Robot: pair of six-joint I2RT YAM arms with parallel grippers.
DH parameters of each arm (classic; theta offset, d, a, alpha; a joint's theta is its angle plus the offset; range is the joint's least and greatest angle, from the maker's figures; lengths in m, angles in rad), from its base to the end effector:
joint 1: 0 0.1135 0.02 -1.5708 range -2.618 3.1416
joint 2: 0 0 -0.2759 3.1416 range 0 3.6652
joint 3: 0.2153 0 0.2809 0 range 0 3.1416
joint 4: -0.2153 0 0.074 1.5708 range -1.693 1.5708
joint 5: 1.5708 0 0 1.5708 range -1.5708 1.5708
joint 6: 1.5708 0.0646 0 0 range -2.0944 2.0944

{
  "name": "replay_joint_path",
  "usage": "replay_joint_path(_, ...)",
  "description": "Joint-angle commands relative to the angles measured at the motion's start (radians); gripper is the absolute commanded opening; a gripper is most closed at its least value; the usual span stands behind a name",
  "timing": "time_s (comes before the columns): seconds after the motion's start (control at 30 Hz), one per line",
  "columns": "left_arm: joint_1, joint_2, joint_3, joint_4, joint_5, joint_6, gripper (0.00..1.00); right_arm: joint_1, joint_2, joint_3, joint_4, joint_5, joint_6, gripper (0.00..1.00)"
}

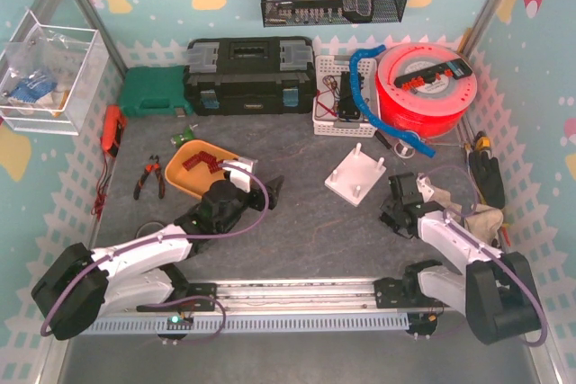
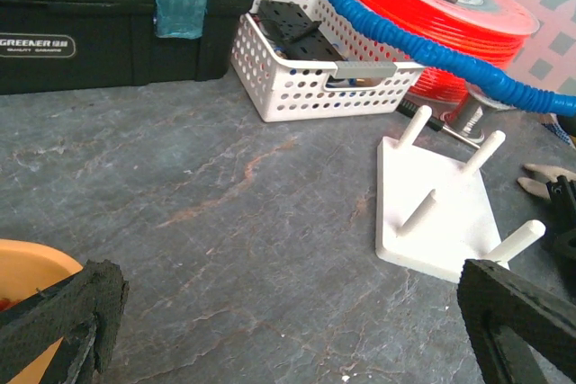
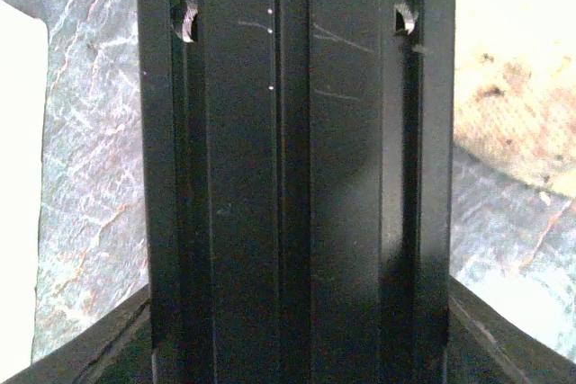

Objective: Install the large spring

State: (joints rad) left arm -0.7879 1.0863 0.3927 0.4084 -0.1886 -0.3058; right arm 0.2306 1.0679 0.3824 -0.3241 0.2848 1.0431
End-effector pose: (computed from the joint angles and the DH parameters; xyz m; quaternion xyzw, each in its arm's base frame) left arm 0.2010 -0.1848 0.1897 0.1354 0.7873 -0.2459 0.5489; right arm 0.2084 0.0303 0.1128 0.4120 0.8582 0.0534 0.3015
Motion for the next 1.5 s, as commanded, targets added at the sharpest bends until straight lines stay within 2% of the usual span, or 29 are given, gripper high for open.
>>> replay_joint_path(0.0, -0.004, -0.012, -0.001, -0.01, -0.013, 0.015, 0.99, -0.034, 0.033, 0.007, 0.074, -0.026, -0.016, 0.53)
replay_joint_path(0.27, -0.004, -0.005, -0.002, -0.014, -0.035, 0.017, 0.99, -0.047, 0.03, 0.024, 0.041, -0.018, -0.051, 0.78)
replay_joint_path(0.4, -0.004, 0.001, 0.007, -0.016, -0.04, 0.014, 0.99, -0.047, -0.01, 0.081, -0.047, -0.017, -0.081, 0.9)
replay_joint_path(0.53, -0.004, 0.004, 0.034, -0.045, -0.101, 0.002, 0.99, -0.047, -0.097, 0.155, -0.072, -0.07, -0.184, 0.92)
replay_joint_path(0.67, -0.001, -0.012, 0.097, -0.129, -0.148, -0.029, 0.99, -0.034, -0.159, 0.206, 0.028, -0.242, -0.325, 0.98)
replay_joint_path(0.77, 0.015, -0.026, 0.128, -0.154, -0.178, -0.079, 0.99, -0.018, -0.156, 0.231, 0.101, -0.337, -0.387, 0.99)
replay_joint_path(0.87, 0.075, -0.027, 0.168, -0.206, -0.142, -0.166, 0.99, 0.0, -0.119, 0.271, 0.164, -0.44, -0.44, 0.99)
replay_joint_path(0.93, 0.131, -0.019, 0.191, -0.273, -0.123, -0.277, 0.99, 0.023, -0.093, 0.293, 0.202, -0.478, -0.449, 0.99)
replay_joint_path(1.03, 0.211, 0.009, 0.227, -0.348, -0.076, -0.392, 0.99, 0.111, -0.071, 0.301, 0.278, -0.458, -0.486, 0.99)
replay_joint_path(1.13, 0.256, 0.071, 0.28, -0.464, -0.106, -0.516, 0.98, 0.223, -0.045, 0.292, 0.331, -0.347, -0.543, 0.99)
replay_joint_path(1.27, 0.306, 0.119, 0.311, -0.529, -0.053, -0.626, 0.89, 0.261, 0.01, 0.264, 0.355, -0.289, -0.575, 0.99)
replay_joint_path(1.37, 0.333, 0.137, 0.298, -0.529, -0.013, -0.703, 0.67, 0.262, 0.027, 0.241, 0.359, -0.26, -0.576, 0.99)
replay_joint_path(1.47, 0.359, 0.165, 0.292, -0.533, 0.023, -0.74, 0.55, 0.262, 0.025, 0.227, 0.377, -0.238, -0.565, 0.99)
